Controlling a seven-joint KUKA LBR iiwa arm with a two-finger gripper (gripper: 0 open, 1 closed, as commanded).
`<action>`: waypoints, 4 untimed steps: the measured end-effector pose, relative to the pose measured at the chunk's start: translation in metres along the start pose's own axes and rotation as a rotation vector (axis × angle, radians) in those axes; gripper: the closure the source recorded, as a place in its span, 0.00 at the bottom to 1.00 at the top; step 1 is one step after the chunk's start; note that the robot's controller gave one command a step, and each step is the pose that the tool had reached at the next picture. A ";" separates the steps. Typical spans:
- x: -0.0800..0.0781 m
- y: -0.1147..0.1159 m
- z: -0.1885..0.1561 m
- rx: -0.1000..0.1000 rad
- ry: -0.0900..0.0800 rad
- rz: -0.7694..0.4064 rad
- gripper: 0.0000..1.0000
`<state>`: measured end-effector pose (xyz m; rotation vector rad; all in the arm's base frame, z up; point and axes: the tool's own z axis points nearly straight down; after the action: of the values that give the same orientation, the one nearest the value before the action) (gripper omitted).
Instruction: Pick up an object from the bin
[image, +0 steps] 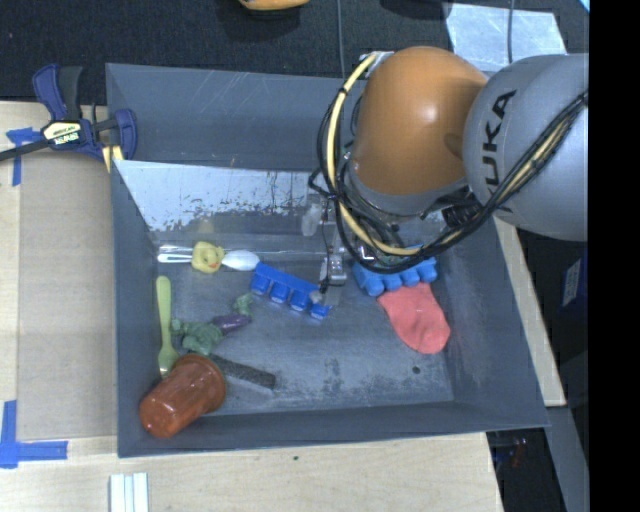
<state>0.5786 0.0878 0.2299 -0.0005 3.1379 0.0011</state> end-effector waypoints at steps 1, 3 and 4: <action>-0.002 -0.010 0.048 0.000 -0.005 -0.077 0.00; -0.010 -0.078 0.128 0.002 -0.006 -0.008 0.00; -0.027 -0.028 0.159 -0.003 -0.009 0.097 0.00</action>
Offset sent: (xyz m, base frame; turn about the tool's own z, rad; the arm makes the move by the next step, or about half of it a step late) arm 0.0136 -0.0995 -0.1207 -0.0690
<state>0.6063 0.0595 0.0713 0.1517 3.1256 0.0064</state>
